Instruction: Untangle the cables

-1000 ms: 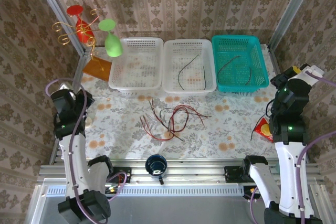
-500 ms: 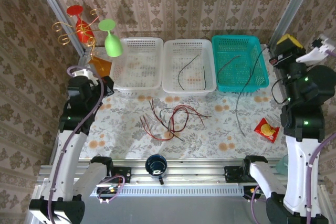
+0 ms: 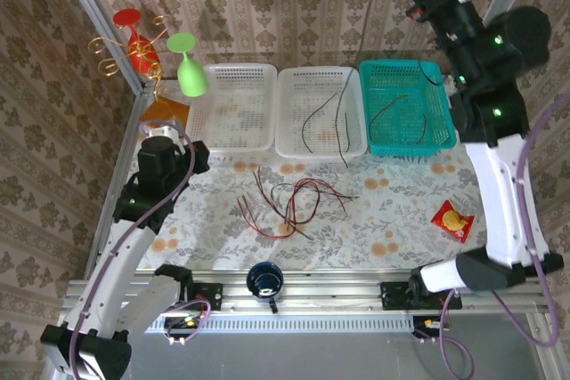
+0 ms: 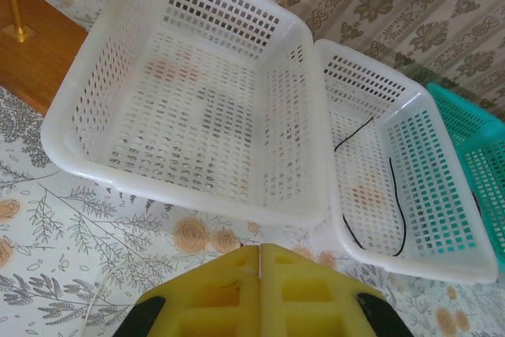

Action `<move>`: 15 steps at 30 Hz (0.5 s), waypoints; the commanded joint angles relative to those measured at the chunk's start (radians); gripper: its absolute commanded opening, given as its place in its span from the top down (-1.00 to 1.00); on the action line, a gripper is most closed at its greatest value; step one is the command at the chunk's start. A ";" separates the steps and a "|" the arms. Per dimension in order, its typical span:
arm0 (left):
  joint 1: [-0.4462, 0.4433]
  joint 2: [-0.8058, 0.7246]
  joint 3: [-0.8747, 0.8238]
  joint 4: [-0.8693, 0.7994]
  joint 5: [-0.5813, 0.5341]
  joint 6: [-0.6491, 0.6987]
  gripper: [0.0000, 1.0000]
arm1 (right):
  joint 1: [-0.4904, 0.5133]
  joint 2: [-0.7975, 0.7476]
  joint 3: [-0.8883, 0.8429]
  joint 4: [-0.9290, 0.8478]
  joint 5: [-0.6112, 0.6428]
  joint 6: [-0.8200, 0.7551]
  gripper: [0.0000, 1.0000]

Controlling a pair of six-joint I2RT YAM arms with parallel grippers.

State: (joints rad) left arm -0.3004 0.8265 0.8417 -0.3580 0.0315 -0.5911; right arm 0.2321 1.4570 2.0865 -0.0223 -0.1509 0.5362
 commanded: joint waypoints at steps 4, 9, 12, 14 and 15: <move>-0.026 -0.044 -0.028 0.019 -0.034 -0.033 1.00 | 0.018 0.249 0.272 -0.013 -0.021 -0.077 1.00; -0.031 -0.059 -0.029 0.006 -0.037 -0.041 1.00 | 0.019 0.401 0.418 -0.048 0.004 -0.157 1.00; -0.032 -0.069 -0.039 0.002 -0.049 -0.049 1.00 | 0.018 0.472 0.473 -0.050 0.018 -0.171 1.00; -0.032 -0.075 -0.046 0.001 -0.050 -0.055 1.00 | 0.019 0.523 0.527 -0.072 0.020 -0.173 1.00; -0.034 -0.078 -0.048 0.001 -0.049 -0.057 1.00 | 0.018 0.552 0.557 -0.105 0.020 -0.171 1.00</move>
State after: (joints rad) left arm -0.3271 0.7666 0.8146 -0.3584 -0.0006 -0.6254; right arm 0.2470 1.9720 2.5660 -0.0967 -0.1535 0.3962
